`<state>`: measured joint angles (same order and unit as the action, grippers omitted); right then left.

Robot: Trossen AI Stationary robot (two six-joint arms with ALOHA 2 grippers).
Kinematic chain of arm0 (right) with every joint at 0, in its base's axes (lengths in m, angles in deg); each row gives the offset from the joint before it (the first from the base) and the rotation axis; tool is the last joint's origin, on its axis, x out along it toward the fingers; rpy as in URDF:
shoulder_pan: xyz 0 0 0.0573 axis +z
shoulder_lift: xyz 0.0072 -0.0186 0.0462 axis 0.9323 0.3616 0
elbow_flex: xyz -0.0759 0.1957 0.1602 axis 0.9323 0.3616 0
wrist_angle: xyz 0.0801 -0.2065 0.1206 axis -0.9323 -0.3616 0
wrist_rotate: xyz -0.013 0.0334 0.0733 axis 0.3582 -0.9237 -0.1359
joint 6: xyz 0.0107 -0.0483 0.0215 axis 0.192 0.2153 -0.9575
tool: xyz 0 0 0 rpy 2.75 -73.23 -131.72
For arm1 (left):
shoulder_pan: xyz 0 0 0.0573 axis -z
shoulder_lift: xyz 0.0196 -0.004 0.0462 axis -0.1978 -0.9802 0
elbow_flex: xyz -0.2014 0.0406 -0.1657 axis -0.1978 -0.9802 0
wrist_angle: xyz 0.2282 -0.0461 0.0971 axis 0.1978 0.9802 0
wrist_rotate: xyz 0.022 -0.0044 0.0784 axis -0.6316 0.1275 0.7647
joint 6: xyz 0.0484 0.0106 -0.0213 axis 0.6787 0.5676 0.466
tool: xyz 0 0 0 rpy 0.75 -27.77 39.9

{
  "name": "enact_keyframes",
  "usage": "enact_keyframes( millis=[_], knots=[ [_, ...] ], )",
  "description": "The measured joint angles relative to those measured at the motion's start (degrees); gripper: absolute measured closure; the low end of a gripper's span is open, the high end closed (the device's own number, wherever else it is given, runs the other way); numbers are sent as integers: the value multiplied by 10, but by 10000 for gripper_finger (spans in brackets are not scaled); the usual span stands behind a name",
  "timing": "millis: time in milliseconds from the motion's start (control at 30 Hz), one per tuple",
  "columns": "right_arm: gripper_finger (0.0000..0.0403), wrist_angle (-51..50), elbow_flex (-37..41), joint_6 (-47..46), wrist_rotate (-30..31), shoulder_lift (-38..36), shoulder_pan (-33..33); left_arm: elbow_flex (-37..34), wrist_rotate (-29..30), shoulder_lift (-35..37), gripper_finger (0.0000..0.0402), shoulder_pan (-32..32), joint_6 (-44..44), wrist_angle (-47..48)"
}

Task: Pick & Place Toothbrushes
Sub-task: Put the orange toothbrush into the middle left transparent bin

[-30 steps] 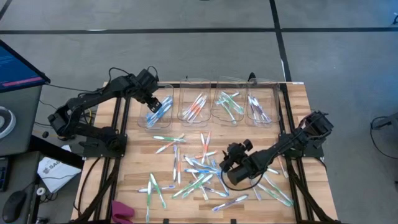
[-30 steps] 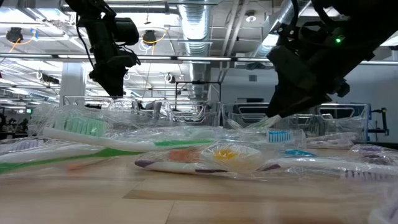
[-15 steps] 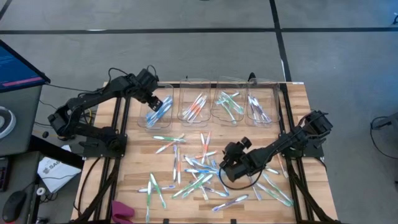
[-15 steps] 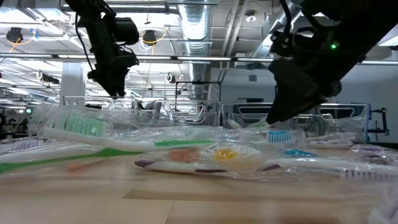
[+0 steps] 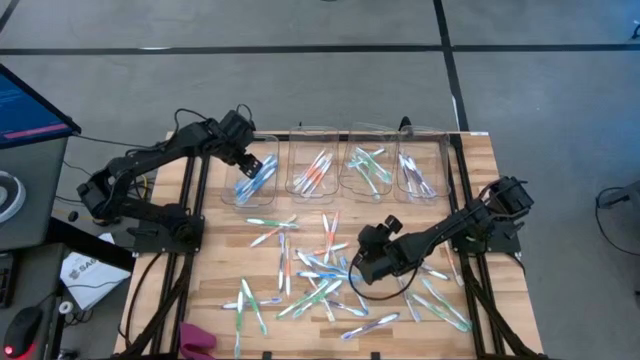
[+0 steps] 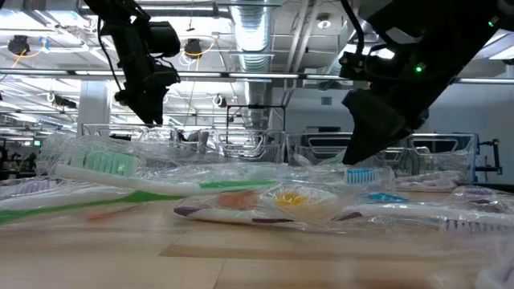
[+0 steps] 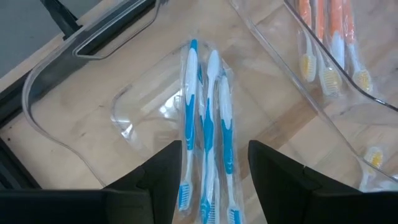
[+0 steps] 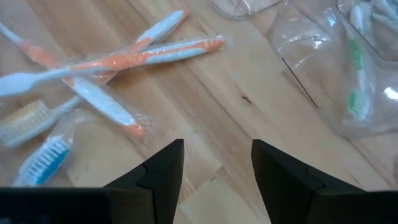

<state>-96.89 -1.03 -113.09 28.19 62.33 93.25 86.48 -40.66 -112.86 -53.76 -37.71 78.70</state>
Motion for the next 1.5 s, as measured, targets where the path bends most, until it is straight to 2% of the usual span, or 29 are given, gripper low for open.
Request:
enact_keyframes(
  millis=[133, 700, 967, 1100, 1300, 1500],
  knots=[
    [223, 0, 0, 34, -13, 0, 3, 0, 0, 0, 222, 15, 0, -1],
    [225, 0, 0, 35, -30, 0, -3, 0, 1, 0, 222, 20, 5, -8],
    [227, 0, 0, 35, -34, 0, -5, 0, 41, 0, 222, 19, 5, -22],
    [227, 0, 0, 35, -68, 0, -6, 0, 42, 0, 222, 19, 5, -30],
    [227, 0, 0, 28, -77, 0, -6, 0, 42, 0, 222, 19, 5, -32],
    [232, -5, 0, 3, -134, 0, -6, 0, 42, 0, 222, 22, 4, -31]
  ],
)
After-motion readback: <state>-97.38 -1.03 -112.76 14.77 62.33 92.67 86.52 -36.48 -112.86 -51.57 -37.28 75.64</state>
